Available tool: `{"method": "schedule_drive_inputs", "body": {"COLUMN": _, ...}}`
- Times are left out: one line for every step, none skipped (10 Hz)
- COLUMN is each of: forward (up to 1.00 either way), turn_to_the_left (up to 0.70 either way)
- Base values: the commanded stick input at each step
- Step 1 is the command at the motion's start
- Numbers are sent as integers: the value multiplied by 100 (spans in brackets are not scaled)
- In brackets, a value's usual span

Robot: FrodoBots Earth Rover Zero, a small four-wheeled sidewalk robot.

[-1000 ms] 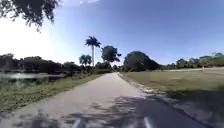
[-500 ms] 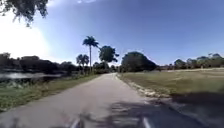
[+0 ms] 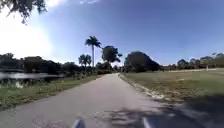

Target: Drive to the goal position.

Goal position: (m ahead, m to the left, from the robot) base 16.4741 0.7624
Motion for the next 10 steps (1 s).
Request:
{"method": "schedule_drive_inputs", "body": {"forward": 70, "turn_to_the_left": 0}}
{"method": "schedule_drive_inputs", "body": {"forward": 70, "turn_to_the_left": 0}}
{"method": "schedule_drive_inputs", "body": {"forward": 70, "turn_to_the_left": 0}}
{"method": "schedule_drive_inputs", "body": {"forward": 70, "turn_to_the_left": 0}}
{"method": "schedule_drive_inputs", "body": {"forward": 70, "turn_to_the_left": 0}}
{"method": "schedule_drive_inputs", "body": {"forward": 70, "turn_to_the_left": 0}}
{"method": "schedule_drive_inputs", "body": {"forward": 70, "turn_to_the_left": 0}}
{"method": "schedule_drive_inputs", "body": {"forward": 70, "turn_to_the_left": 0}}
{"method": "schedule_drive_inputs", "body": {"forward": 70, "turn_to_the_left": 0}}
{"method": "schedule_drive_inputs", "body": {"forward": 70, "turn_to_the_left": 0}}
